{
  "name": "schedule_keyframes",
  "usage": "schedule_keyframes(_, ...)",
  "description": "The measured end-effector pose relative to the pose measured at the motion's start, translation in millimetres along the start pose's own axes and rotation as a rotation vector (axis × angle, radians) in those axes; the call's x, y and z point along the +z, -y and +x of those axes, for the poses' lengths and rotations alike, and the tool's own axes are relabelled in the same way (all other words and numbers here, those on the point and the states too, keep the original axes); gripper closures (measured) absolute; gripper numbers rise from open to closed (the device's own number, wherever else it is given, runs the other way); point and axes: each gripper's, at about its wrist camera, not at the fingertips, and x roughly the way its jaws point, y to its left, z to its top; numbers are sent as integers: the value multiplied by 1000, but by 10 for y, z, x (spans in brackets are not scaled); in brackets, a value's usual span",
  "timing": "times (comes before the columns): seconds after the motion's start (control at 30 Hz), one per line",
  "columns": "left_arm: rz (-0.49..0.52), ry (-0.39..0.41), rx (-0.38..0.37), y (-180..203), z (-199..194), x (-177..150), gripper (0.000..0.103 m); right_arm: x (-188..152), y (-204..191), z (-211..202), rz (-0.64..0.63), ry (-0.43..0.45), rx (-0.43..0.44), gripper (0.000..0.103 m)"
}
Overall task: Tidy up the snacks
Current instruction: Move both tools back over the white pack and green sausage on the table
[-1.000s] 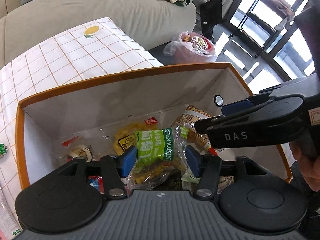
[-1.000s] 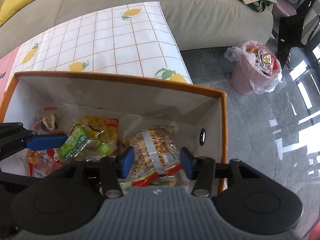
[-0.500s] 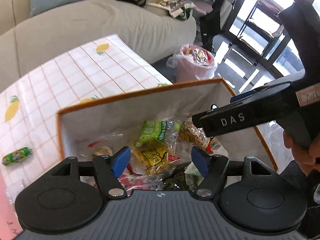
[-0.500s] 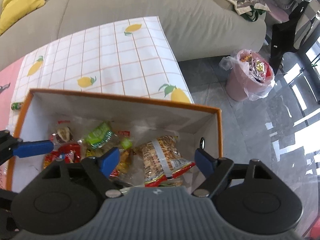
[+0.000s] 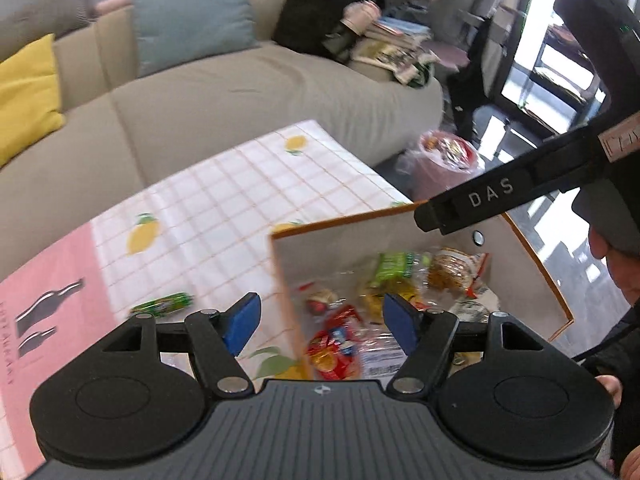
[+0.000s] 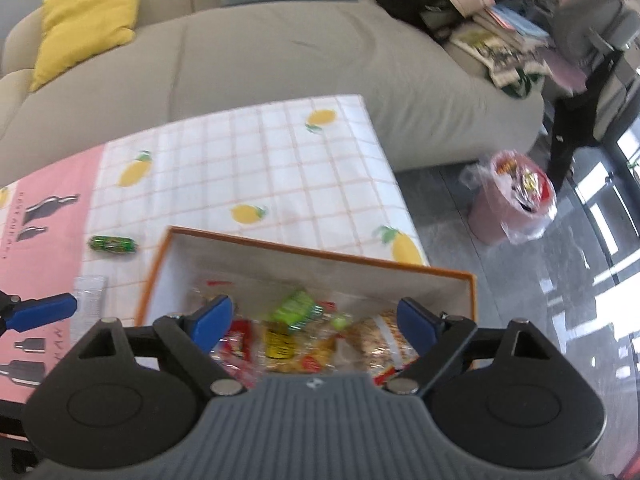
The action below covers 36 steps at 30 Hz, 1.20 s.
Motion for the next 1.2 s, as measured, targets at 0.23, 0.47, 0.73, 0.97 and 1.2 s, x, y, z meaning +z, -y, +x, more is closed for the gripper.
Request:
schedule_keyframes(0.23,-32,51,88,-332,-364,-143,21,-58,-528,-260,-43,93,76,16)
schedule_keyframes(0.47,-147,109,109,-840,-676,-453,21,-210,-1057,-340,-53,174,156,22)
schedule_keyframes(0.73,-337,126,132,-1449,-768,-952,25,-555,-1656,-183,-111,253,243,38)
schedule_keyframes(0.97,-423,109,135,-1633,-605,-1292,28,-962,-1991,132,-154,280,265,51)
schedule_keyframes(1.2,-470,49,114,-1659,-339,-1452,28,-1246,-2226,472,-230,269,207,70)
